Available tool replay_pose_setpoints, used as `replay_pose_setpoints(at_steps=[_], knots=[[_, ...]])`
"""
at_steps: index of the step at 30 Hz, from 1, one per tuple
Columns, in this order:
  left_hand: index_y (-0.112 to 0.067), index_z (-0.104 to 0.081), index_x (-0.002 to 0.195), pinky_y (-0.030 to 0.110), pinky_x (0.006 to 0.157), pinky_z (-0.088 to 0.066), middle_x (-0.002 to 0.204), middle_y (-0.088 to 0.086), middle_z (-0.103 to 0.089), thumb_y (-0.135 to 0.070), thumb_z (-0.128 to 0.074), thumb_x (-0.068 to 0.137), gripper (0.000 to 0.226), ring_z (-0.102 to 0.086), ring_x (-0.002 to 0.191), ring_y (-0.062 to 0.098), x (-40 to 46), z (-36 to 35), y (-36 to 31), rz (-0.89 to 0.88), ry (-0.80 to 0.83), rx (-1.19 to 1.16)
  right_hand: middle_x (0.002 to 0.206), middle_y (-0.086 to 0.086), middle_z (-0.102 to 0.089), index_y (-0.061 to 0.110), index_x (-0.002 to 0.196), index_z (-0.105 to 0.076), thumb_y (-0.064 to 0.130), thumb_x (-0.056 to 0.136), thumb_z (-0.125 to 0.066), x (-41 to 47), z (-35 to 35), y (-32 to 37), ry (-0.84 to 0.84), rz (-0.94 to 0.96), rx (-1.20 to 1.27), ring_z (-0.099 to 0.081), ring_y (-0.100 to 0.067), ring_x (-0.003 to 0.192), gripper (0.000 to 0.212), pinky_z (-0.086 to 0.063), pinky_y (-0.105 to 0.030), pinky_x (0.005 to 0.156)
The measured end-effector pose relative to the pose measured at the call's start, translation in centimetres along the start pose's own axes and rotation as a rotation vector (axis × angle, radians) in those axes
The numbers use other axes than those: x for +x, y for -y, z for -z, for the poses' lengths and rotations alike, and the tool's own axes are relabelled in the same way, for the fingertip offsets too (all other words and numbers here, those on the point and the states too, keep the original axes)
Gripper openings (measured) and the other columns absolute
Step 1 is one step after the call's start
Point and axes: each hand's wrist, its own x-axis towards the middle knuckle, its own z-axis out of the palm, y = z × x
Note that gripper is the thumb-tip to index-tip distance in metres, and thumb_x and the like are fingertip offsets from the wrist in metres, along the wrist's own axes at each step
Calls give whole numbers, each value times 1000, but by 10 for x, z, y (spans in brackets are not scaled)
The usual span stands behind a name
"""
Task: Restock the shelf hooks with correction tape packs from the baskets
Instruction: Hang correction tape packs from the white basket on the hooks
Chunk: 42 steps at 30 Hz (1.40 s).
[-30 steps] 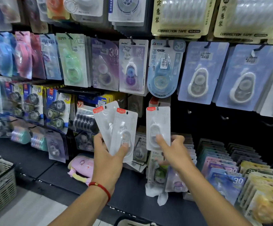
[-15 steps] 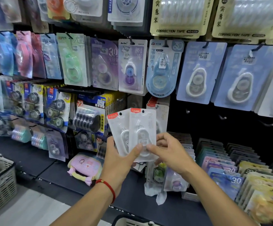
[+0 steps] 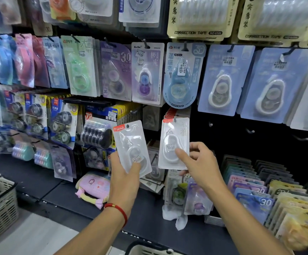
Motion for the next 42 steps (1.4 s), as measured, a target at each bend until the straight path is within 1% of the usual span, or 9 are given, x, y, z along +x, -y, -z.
replay_pose_setpoints(at_steps=[5,8,11,17,26,31,36,39,42], knots=[[-39,-55,114,46,82,-62,100,-16,-73,-12,-70,92,38,-70,88,3,-1,-1,1,-25,71,42,124,-1,-64,19,140,-51,57,98,-61,6,5,-18,2,-106,-557,-64,-22,110,58,-53,-36,80],[-41,-51,115,44,74,-62,97,-8,-79,-6,-72,91,47,-75,86,12,-2,-4,3,-8,184,38,113,5,-72,35,111,-67,56,93,-66,7,6,-18,214,-25,-244,-70,-12,100,29,-65,-38,78],[-37,-51,124,39,71,-63,104,5,-81,-4,-70,95,47,-77,95,26,-6,-9,4,-2,309,-15,90,5,-78,31,106,-70,60,79,-74,4,0,-15,394,22,-15,-74,-13,80,40,-62,-32,67],[-41,-57,134,34,92,-61,121,-5,-75,-1,-69,96,56,-72,111,17,-7,-15,7,-22,355,-40,93,7,-79,27,111,-64,34,97,-72,7,-2,-15,182,84,27,-74,-13,74,17,-61,-36,58],[-37,-60,135,45,107,-54,128,-17,-71,-7,-70,90,55,-68,121,15,-5,-25,14,-46,380,-9,82,-9,-76,22,102,-68,36,97,-74,1,-1,-2,29,79,71,-72,-33,65,16,-61,-40,50],[-65,-57,127,11,89,-53,134,-27,-65,-17,-69,88,63,-60,118,-13,0,-25,23,-38,429,129,108,0,-74,19,135,-57,52,95,-69,2,-3,-13,-85,87,-335,-73,-6,86,54,-59,-27,69],[-41,-43,155,-1,87,-41,152,-18,-49,-12,-66,94,71,-50,122,-21,5,-21,43,-23,468,353,166,-9,-33,19,156,-42,32,98,-65,0,-13,-43,-110,669,-1073,-39,-33,150,64,-49,-48,108],[-33,-48,151,21,106,-44,151,-12,-52,-9,-64,93,66,-50,138,6,0,-20,47,-34,445,452,176,2,11,28,166,-22,35,105,-53,14,-21,-54,98,597,-1225,1,-25,163,69,-21,-51,128],[-29,-53,145,38,112,-47,145,-5,-57,-8,-64,93,57,-54,132,13,-1,-21,46,-49,438,516,172,9,25,31,167,-10,31,105,-49,28,-25,-51,151,505,-1274,3,-24,163,72,-27,-49,125]])
